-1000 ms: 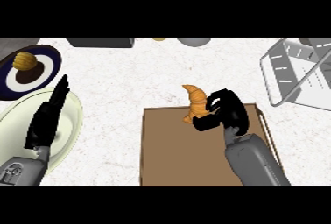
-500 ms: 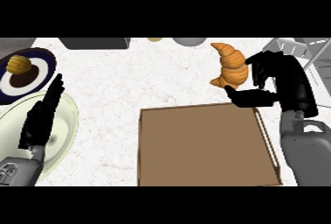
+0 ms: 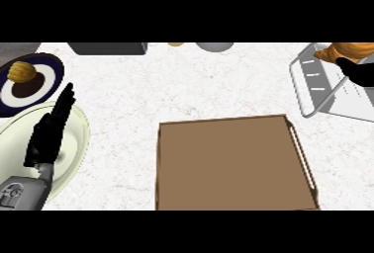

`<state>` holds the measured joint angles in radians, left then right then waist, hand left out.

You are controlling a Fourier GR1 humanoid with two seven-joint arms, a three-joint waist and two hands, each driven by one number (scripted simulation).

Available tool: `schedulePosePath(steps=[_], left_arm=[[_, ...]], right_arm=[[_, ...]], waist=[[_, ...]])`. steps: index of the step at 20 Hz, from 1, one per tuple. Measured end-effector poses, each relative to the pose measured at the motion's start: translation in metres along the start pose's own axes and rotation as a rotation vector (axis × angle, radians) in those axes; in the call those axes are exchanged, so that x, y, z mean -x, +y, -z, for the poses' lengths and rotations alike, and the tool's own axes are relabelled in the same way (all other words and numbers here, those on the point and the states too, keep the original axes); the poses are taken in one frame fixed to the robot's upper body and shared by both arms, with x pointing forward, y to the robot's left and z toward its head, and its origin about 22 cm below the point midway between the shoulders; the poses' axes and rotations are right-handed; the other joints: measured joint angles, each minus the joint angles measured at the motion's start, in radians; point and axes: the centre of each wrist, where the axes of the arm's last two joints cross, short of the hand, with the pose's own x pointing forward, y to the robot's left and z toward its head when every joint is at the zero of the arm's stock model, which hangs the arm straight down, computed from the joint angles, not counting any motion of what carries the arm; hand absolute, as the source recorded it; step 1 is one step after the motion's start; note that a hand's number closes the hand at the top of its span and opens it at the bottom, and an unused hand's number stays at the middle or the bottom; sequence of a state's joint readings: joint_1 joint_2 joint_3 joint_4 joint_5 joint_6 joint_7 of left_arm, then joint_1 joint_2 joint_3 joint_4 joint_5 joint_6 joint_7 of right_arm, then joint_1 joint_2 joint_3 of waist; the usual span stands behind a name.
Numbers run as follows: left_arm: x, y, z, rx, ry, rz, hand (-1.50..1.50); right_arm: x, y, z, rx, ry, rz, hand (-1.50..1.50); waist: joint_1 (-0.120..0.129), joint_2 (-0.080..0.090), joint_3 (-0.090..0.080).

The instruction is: Pick the croissant from the tray and place it in the tiered basket

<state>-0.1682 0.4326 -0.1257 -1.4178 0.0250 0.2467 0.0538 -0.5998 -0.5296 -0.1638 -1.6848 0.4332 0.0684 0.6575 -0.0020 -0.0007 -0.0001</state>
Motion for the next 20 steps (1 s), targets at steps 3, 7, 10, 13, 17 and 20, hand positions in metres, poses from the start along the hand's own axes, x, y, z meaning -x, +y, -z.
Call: schedulePosePath(steps=[3,7,10,13,17,20], left_arm=[[0.0,0.001,0.0,-0.001,-0.007,-0.001,0.0],[0.003,0.003,-0.006,-0.001,-0.01,0.0,0.0],[0.002,0.0,-0.003,-0.002,-0.013,0.001,0.0],[0.001,-0.002,-0.005,0.006,-0.017,0.0,0.0],[-0.006,-0.002,-0.002,0.008,-0.023,0.0,0.0],[-0.004,-0.005,0.0,0.019,-0.026,-0.003,0.0]], right_arm=[[0.011,-0.017,0.016,-0.009,0.005,-0.003,1.5],[0.025,-0.032,0.038,-0.016,0.007,0.025,1.5],[0.039,-0.033,0.053,-0.025,-0.01,-0.02,1.5],[0.05,-0.032,0.066,-0.002,-0.016,-0.098,1.5],[0.068,-0.039,0.081,0.05,0.009,-0.239,1.5],[0.085,-0.045,0.089,0.083,0.034,-0.358,1.5]], waist=[[0.004,0.0,0.0],[0.009,0.002,0.0],[0.012,0.003,0.0],[0.018,0.005,0.0],[0.025,0.008,0.001],[0.029,0.011,0.0]])
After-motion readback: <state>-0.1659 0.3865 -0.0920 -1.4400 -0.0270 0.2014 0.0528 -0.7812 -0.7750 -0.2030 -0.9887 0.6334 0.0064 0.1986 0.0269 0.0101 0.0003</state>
